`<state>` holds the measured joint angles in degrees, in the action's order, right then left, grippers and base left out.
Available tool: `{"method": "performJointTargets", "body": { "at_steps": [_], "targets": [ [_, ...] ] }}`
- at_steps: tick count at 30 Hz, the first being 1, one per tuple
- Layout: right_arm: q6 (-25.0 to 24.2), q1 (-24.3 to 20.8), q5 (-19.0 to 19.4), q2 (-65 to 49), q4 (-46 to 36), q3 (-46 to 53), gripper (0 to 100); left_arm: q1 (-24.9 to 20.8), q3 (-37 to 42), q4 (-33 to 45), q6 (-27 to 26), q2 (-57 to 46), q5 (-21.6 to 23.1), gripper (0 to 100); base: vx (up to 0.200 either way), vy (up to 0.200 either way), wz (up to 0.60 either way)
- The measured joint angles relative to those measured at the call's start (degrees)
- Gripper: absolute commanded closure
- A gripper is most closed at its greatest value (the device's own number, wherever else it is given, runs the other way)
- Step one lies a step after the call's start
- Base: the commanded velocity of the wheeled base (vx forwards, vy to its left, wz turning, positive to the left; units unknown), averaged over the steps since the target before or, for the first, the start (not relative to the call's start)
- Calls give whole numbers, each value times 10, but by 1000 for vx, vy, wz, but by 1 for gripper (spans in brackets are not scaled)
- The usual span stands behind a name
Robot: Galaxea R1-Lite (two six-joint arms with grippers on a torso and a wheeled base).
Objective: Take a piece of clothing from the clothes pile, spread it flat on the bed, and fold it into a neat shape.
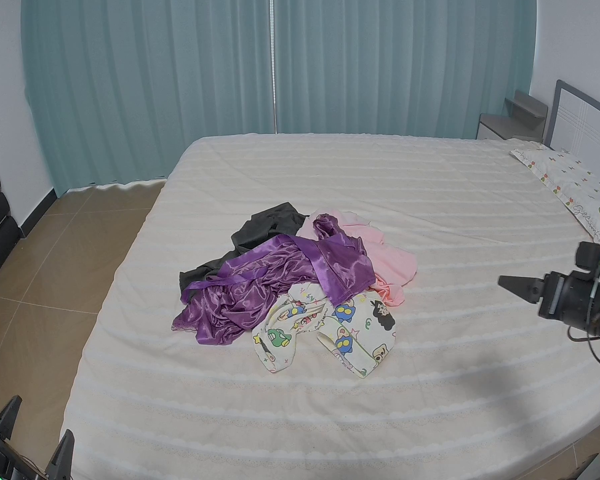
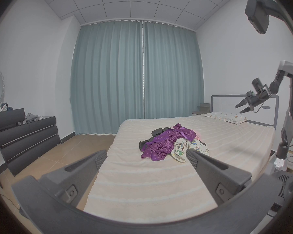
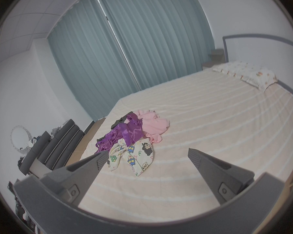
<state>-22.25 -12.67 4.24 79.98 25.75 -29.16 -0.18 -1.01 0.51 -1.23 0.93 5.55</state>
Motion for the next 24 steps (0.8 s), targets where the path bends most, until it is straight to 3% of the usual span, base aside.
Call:
{"method": "performJointTargets", "body": {
  "at_steps": [12,17,24],
  "targets": [
    [-79,-37,10,323,141,-98,0,0,0,0,0,0,0,0,0,0,0],
    [-115,-68,14,474,189,-188,0,0,0,0,0,0,0,0,0,0,0],
    [-131,-99,16,557,179,-247,0,0,0,0,0,0,0,0,0,0,0]
  ]
}}
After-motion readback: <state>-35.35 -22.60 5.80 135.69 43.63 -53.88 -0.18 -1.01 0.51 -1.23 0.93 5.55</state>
